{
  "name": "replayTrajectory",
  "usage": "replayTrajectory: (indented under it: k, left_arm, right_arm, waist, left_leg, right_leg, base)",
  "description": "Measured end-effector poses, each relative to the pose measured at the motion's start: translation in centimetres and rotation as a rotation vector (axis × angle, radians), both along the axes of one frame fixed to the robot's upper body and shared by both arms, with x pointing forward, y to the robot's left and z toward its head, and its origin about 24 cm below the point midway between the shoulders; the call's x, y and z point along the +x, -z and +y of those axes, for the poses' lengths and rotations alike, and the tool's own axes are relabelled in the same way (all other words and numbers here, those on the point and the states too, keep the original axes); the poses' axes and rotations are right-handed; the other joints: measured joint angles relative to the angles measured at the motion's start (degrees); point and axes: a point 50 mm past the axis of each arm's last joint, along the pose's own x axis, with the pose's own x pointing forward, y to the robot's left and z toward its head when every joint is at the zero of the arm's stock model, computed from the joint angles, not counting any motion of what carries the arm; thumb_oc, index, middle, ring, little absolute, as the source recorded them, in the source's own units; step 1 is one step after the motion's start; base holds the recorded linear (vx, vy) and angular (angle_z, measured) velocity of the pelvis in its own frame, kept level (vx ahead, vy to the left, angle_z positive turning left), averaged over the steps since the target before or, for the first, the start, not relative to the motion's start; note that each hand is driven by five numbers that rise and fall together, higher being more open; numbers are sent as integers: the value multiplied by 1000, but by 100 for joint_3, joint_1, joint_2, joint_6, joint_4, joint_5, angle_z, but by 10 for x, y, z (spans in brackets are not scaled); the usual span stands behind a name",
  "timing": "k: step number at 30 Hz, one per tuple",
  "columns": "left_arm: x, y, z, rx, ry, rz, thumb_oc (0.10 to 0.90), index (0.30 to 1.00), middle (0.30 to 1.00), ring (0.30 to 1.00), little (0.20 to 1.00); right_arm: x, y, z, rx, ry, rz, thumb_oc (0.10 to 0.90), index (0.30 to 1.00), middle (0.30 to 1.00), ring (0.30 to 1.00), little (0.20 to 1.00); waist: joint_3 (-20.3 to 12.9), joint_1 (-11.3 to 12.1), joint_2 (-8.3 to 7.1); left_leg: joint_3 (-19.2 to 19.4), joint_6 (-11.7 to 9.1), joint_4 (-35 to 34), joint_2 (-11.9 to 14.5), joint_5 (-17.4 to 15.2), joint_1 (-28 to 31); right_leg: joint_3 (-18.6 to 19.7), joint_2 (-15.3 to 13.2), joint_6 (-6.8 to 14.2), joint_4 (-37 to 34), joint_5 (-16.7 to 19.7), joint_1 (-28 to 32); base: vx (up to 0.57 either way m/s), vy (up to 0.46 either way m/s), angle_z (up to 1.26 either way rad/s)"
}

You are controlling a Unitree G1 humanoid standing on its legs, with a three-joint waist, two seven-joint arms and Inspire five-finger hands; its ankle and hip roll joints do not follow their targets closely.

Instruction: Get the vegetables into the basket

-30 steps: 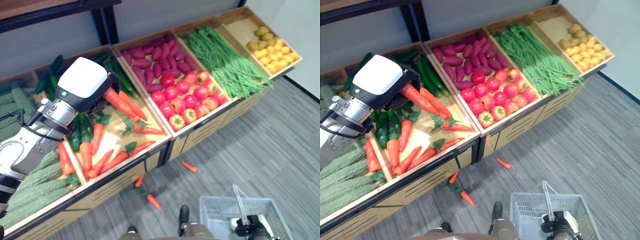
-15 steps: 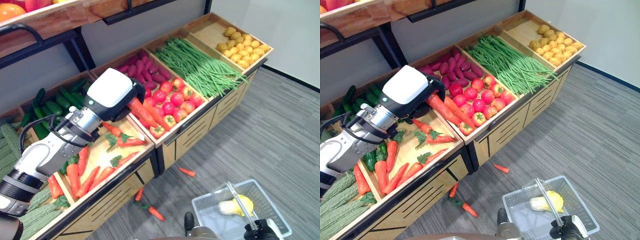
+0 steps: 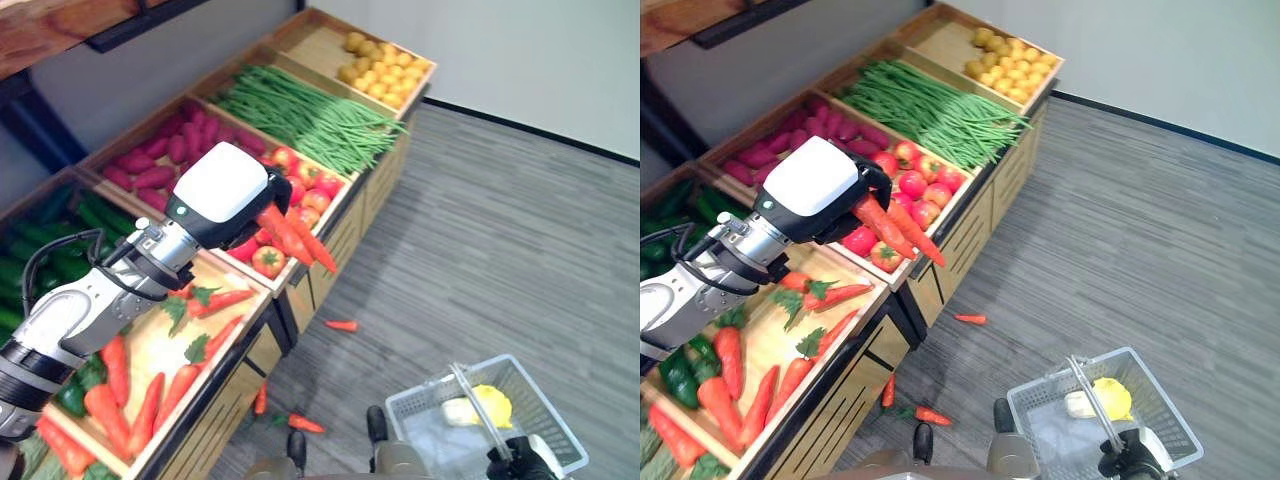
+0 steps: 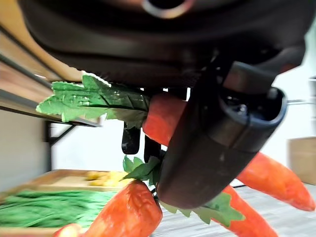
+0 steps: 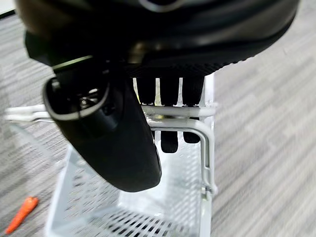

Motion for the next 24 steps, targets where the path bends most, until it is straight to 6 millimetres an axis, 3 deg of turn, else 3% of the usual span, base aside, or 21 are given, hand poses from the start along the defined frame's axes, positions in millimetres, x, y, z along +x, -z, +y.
replayTrajectory:
  k: [3,5,7,9,10,12,14,16,18,24]
  left_arm:
    - [0,-1,2,-9,-5,-2,400,300,300,300,300]
    - [0,-2,3,-11,-12,-4,400,300,300,300,300]
    - [-2,-3,7,-19,-23,-12,400,300,300,300,300]
    - [-1,-3,10,-21,-40,-13,400,300,300,300,300]
    - [-1,-3,11,-19,-46,-13,400,300,300,300,300]
    - [-1,-8,17,8,-71,-23,400,300,300,300,300]
    - [0,-8,19,20,-88,-13,400,300,300,300,300]
    - [0,-5,15,-4,-69,-9,400,300,300,300,300]
    - [-7,-7,6,-15,-17,-19,400,300,300,300,300]
    - [-4,7,3,-75,-29,20,400,300,300,300,300]
  right_arm:
    - [9,-2,2,6,-2,-31,400,300,300,300,300]
    - [18,-2,5,14,-10,-51,400,300,300,300,300]
    - [17,-1,7,19,-8,-49,400,300,300,300,300]
    - [14,-1,3,4,8,-30,400,300,300,300,300]
    - [9,-2,-1,-5,30,-19,400,300,300,300,300]
    - [2,0,-2,-6,32,-2,400,300,300,300,300]
    - [9,-4,-5,-17,18,-22,400,300,300,300,300]
    - [21,-7,-3,-14,-13,-58,400,300,300,300,300]
    - [22,-7,-2,-12,-19,-64,400,300,300,300,300]
    - [22,-10,-6,-27,-60,-71,400,300,300,300,300]
  waist:
    - [6,15,-5]
    - [17,17,-8]
    - [41,159,13]
    - [118,295,176]
    - [139,379,241]
    - [144,415,87]
    - [148,497,66]
    - [118,482,77]
    - [8,401,218]
    - [-142,218,337]
  left_leg:
    - [352,76,-38,-83,0,3]
    - [541,93,-104,-89,10,29]
    - [785,172,-98,40,-1,0]
    - [875,188,-62,313,10,-38]
    - [846,169,-40,445,1,-23]
    - [843,35,-44,482,9,29]
    - [1014,-119,-64,590,52,137]
    - [1247,-291,-65,708,54,290]
    - [1464,-509,-103,1000,94,294]
    - [1528,-727,211,1521,255,245]
  right_leg:
    - [193,-36,109,5,159,-190]
    - [122,-70,126,-70,233,-237]
    - [-664,-90,106,268,-3,-361]
    - [-1487,-201,123,960,-454,-317]
    - [-1692,-282,138,1272,-570,-207]
    - [-1323,-333,172,800,-487,296]
    - [-1321,-227,169,319,-488,577]
    - [-1443,-106,-28,-126,-532,776]
    - [-1349,194,-104,-203,-598,664]
    - [-1110,744,-404,-169,-466,591]
  base:
    - [-114,90,-56]
    - [-165,31,-51]
    - [-203,57,-44]
    - [-83,20,-24]
    - [-44,-10,-16]
    - [-49,-51,-9]
    - [-29,-156,-47]
    - [-31,-209,-68]
    - [-13,-309,-47]
    - [-62,-392,-37]
